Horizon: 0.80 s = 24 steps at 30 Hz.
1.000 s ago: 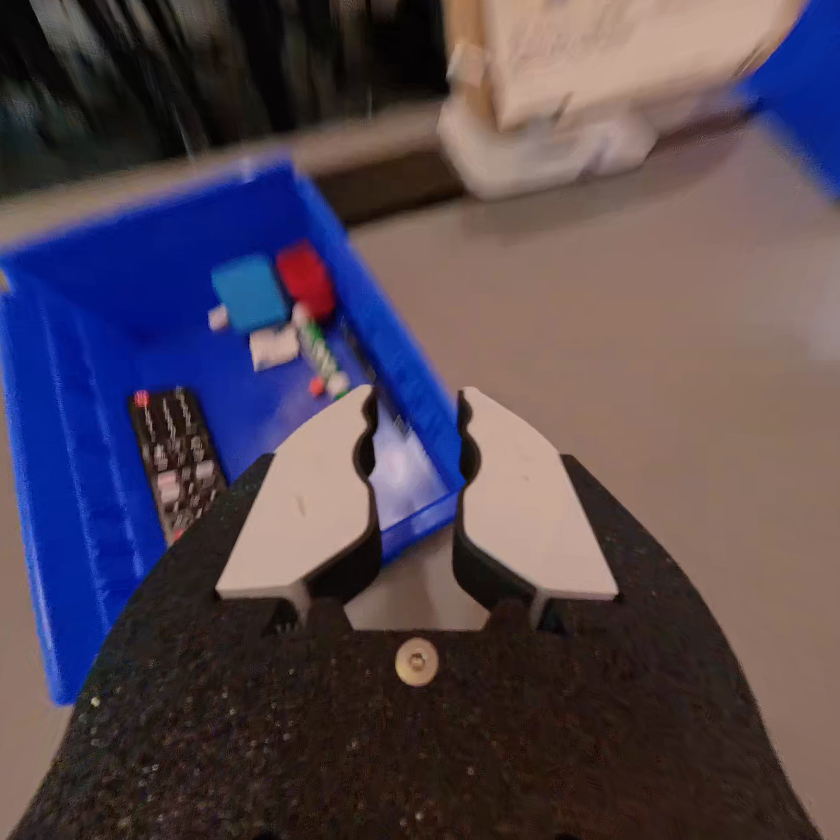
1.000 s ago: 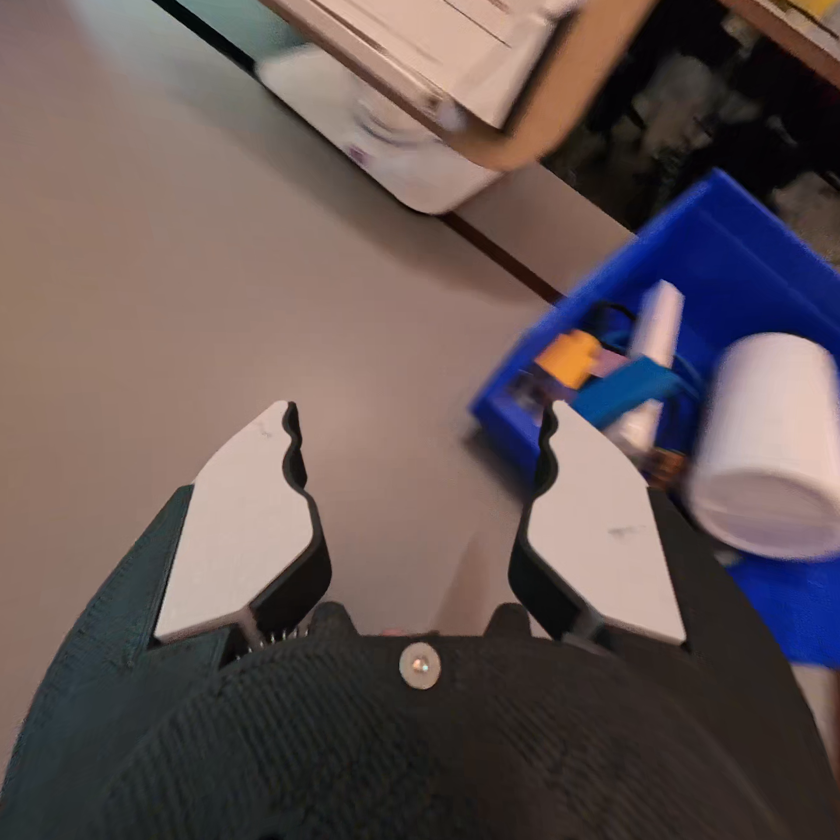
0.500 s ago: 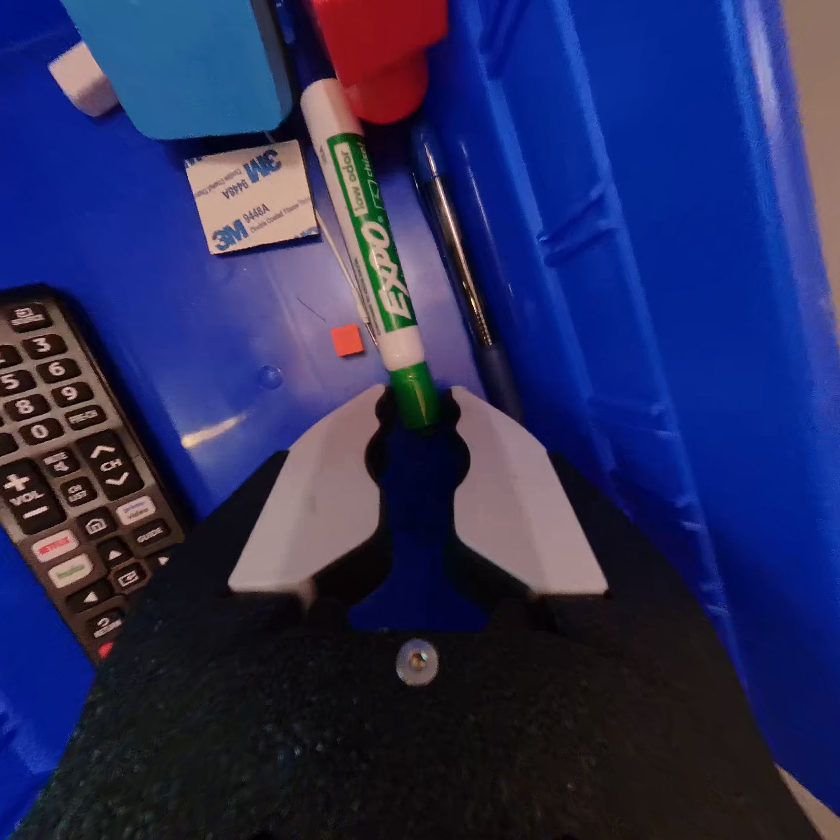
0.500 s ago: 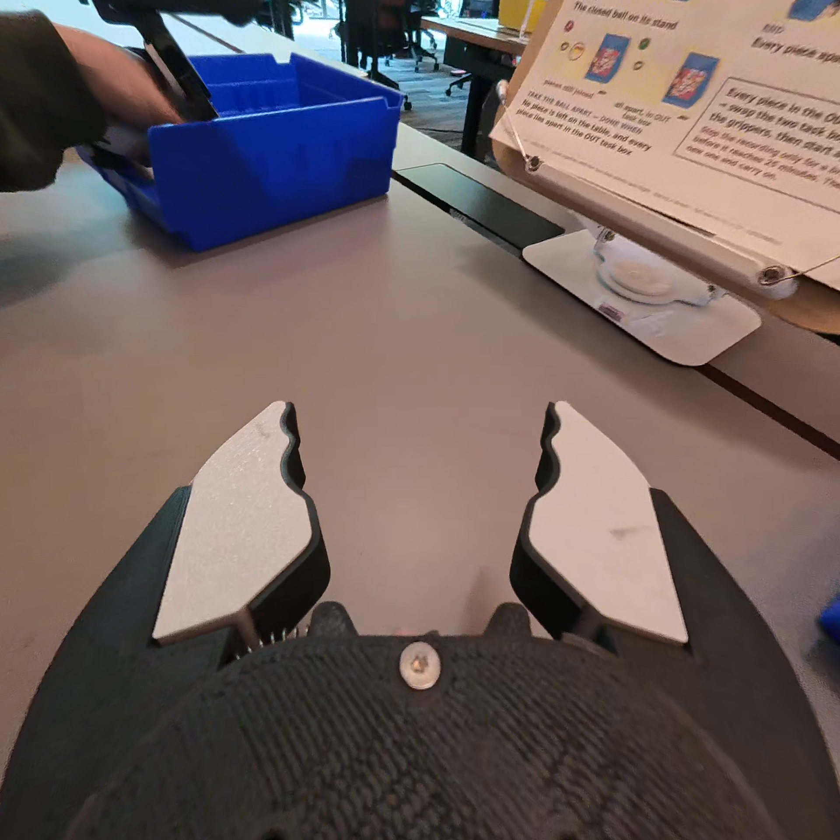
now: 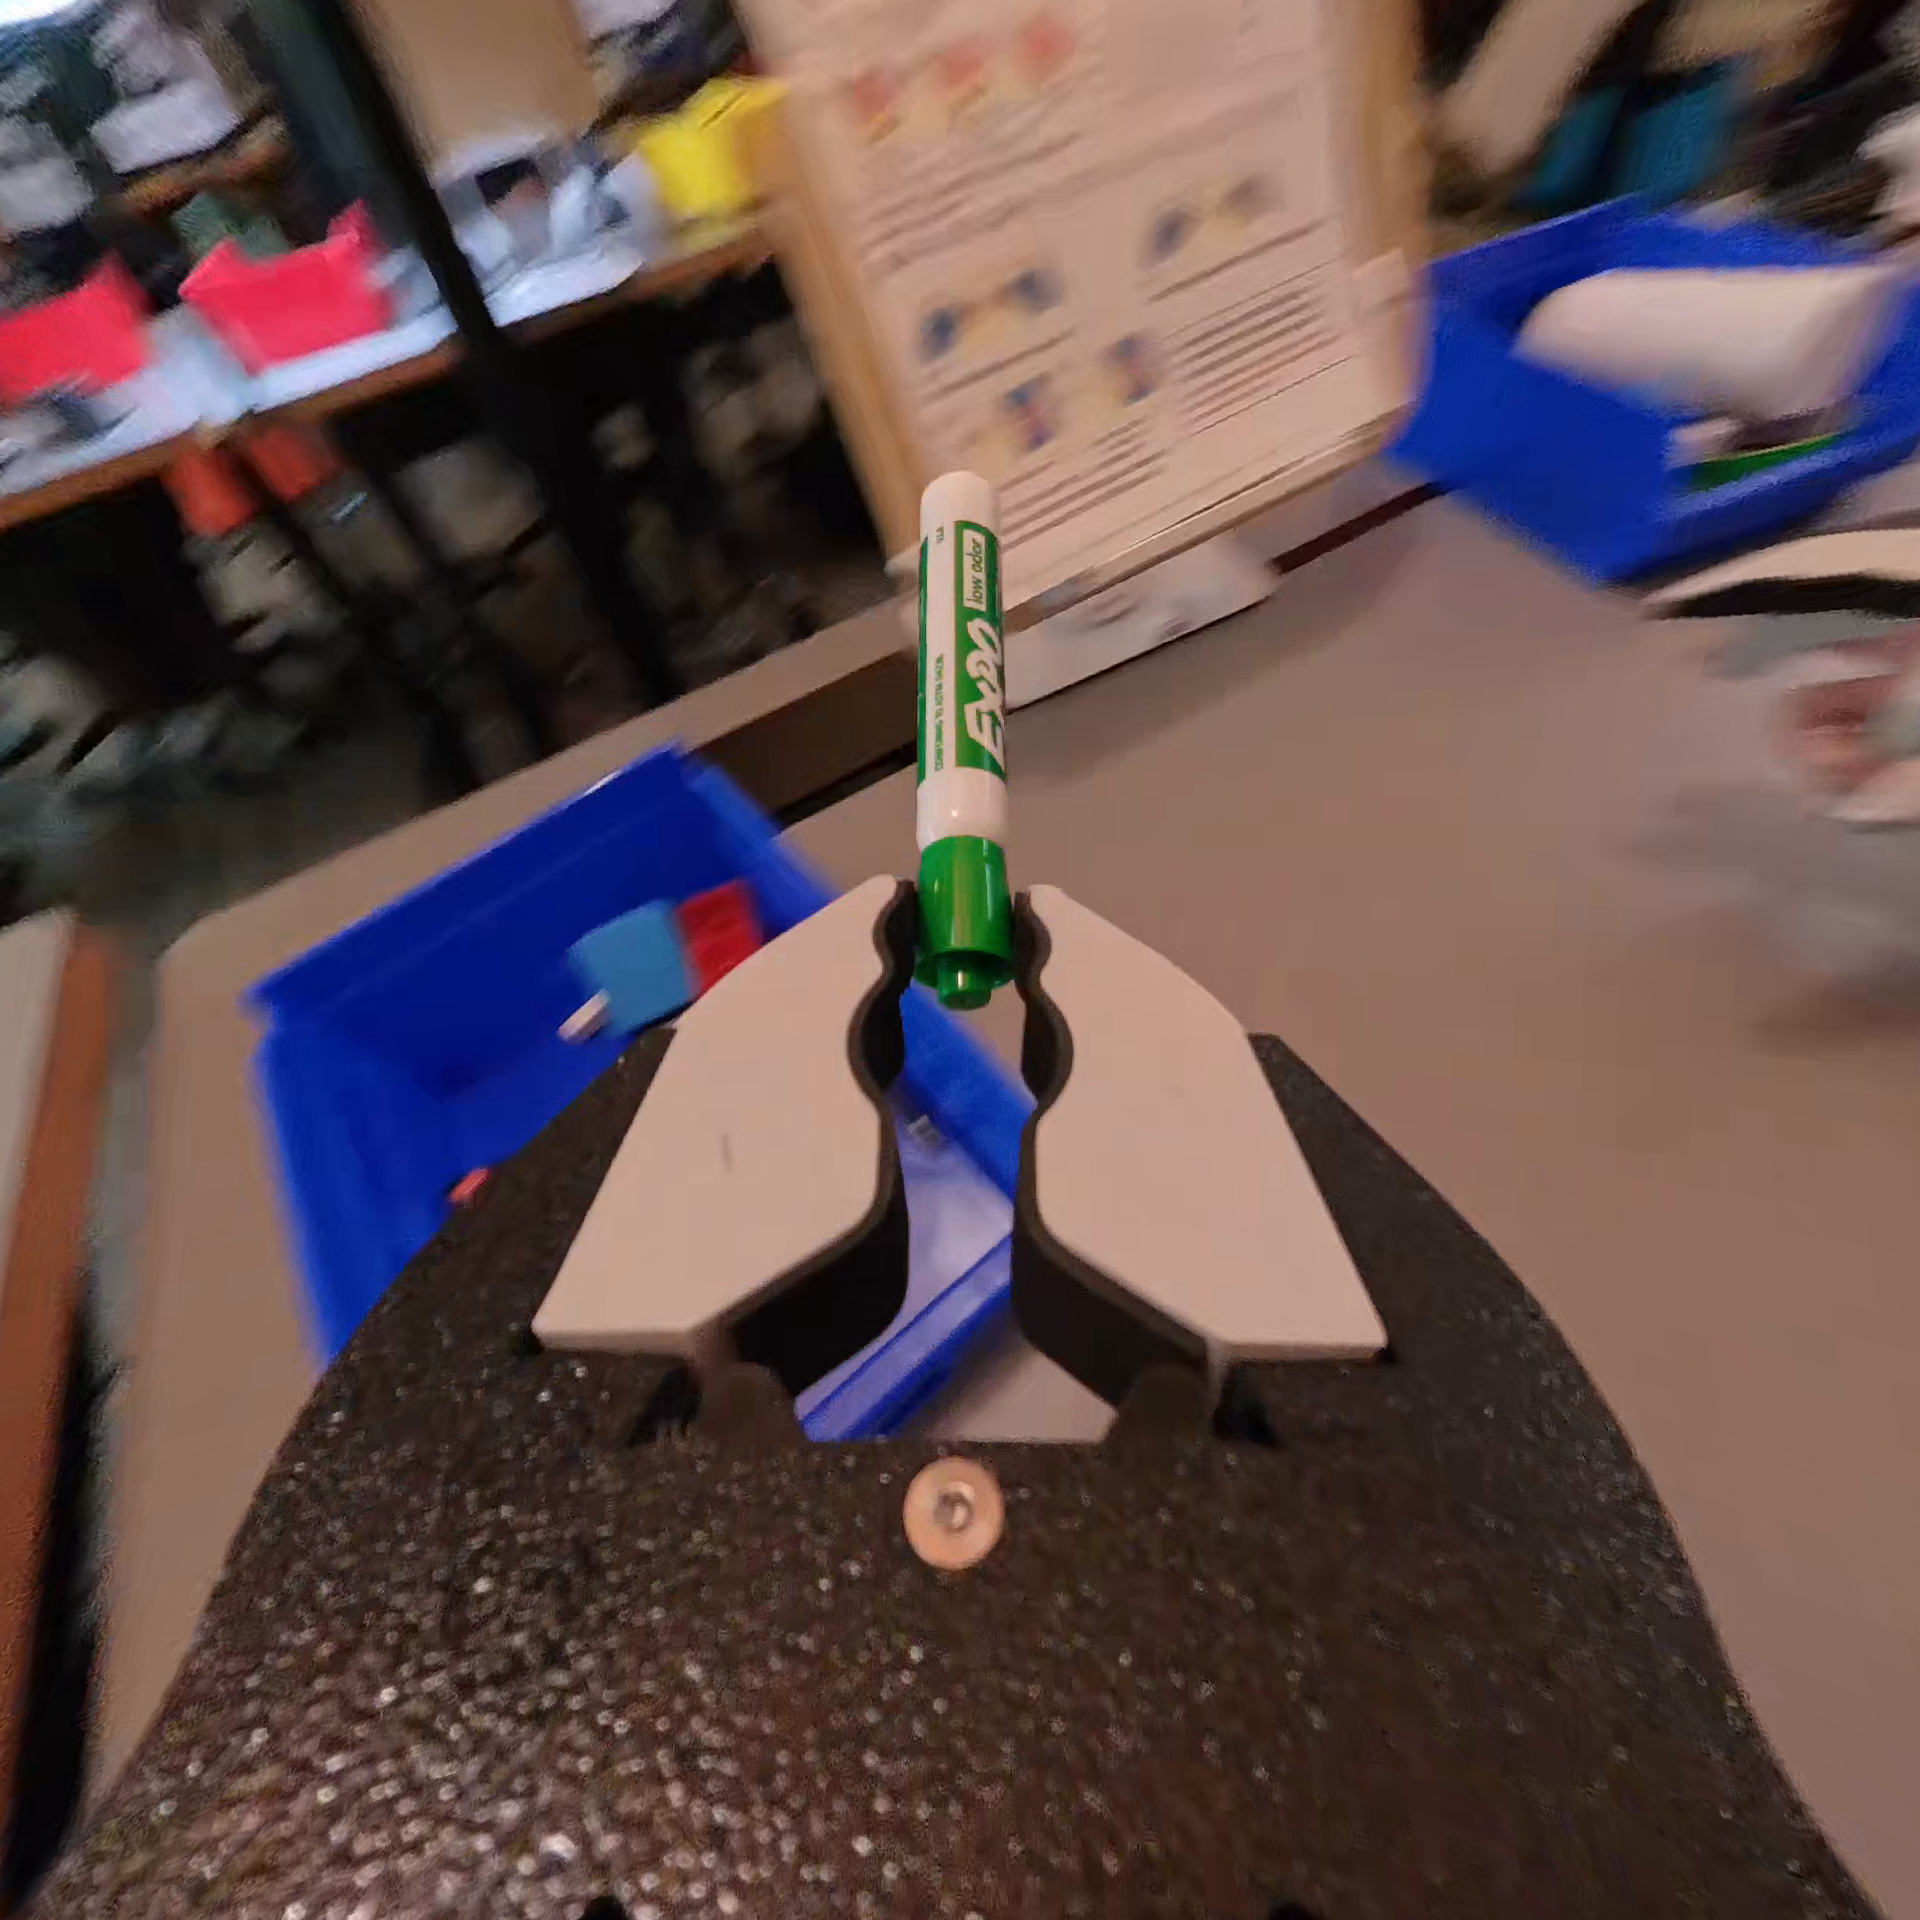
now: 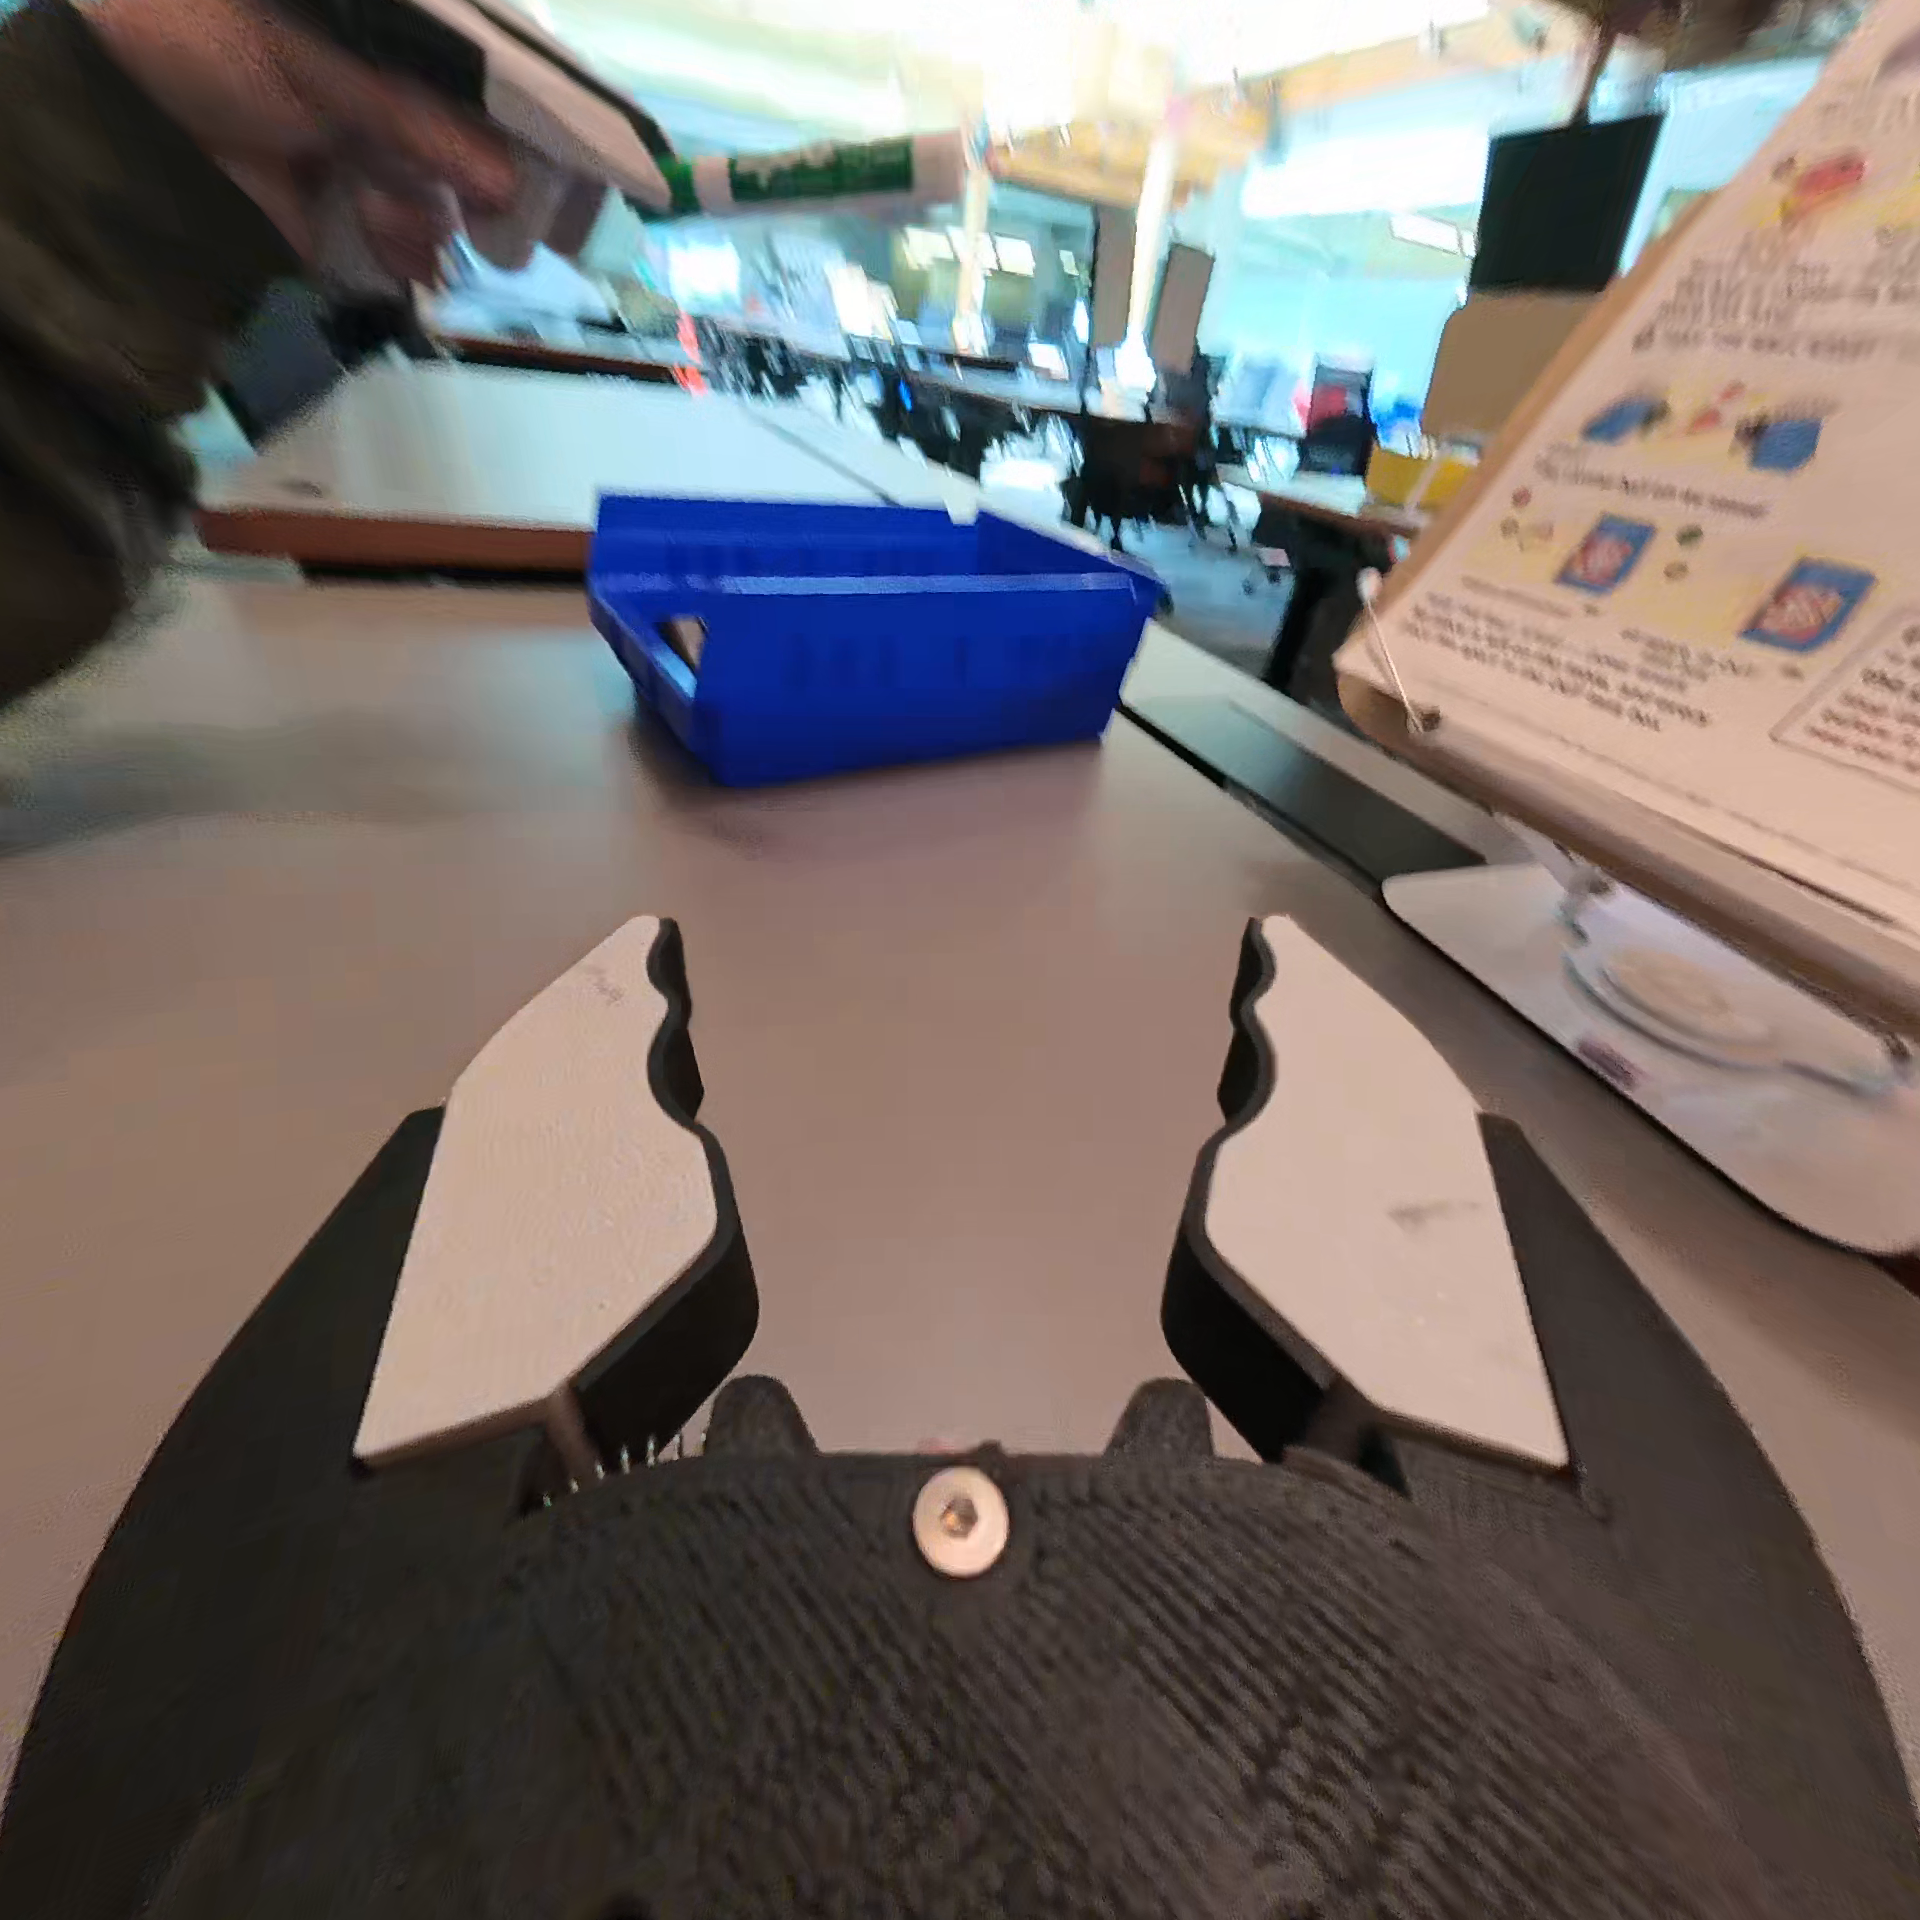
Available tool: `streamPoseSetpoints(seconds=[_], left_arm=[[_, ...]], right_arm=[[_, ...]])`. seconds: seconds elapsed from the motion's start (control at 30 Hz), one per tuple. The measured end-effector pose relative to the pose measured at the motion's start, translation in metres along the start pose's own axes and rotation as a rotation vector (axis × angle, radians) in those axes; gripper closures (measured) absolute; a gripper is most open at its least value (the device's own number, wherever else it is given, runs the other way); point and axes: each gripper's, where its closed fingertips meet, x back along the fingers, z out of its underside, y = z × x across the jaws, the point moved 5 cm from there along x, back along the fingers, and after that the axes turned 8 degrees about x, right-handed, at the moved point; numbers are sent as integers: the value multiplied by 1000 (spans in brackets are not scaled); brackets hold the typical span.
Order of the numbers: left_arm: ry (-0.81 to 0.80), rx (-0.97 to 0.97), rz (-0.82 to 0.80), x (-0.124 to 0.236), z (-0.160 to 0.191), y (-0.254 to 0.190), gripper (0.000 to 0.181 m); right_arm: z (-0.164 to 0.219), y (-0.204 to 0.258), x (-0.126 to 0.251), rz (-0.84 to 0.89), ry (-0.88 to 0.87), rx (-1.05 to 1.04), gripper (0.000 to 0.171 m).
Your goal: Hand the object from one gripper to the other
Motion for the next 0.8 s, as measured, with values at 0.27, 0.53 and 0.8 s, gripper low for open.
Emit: streamPoseSetpoints(seconds=[0.27, 0.53, 0.8], left_arm=[[92, -71, 756, -77, 44, -149, 164], [200, -83, 1032, -139, 81, -203, 164], [228, -66, 1048, -138, 96, -202, 164]], right_arm=[[-18, 5, 26, -209, -331, -107, 93], [15, 7, 45, -336, -152, -124, 114], [22, 20, 38, -412, -80, -88, 145]])
